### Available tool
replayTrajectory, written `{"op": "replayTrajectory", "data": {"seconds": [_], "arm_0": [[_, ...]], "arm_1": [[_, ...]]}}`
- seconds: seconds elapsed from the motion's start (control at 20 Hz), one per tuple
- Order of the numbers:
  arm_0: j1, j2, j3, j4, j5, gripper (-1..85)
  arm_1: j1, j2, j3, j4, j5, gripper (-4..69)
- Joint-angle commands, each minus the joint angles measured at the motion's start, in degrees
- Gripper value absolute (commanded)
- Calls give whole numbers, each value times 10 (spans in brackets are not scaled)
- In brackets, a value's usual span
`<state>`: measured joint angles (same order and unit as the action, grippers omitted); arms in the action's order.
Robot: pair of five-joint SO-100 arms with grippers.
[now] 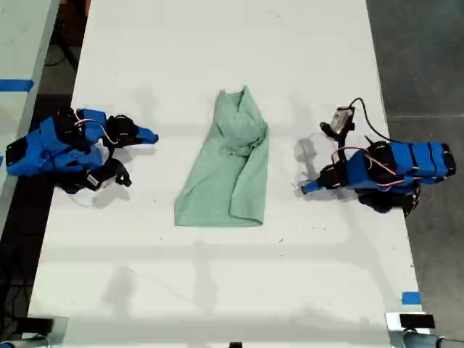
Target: Fold t shirt
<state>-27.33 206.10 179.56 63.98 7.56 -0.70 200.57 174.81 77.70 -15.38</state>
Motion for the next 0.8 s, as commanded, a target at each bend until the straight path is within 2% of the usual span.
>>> {"op": "replayTrajectory", "data": {"seconds": [0.0,0.35,0.45,0.5,0.6,0.7,0.75], "arm_0": [[27,4,-10,-22,33,0],[49,4,-6,-33,31,0],[28,-26,-26,-38,1,-1],[30,-136,-107,-38,-17,-1],[85,-459,-323,-54,-28,-1],[135,-735,-549,-2,-31,-1],[162,-829,-634,23,-54,23]], "arm_1": [[80,7,4,39,41,-2],[76,6,4,38,33,-2],[83,5,5,37,37,-2],[88,5,6,37,37,-2],[91,5,6,37,34,-2],[88,5,6,37,37,-2],[88,5,6,37,35,-2]]}}
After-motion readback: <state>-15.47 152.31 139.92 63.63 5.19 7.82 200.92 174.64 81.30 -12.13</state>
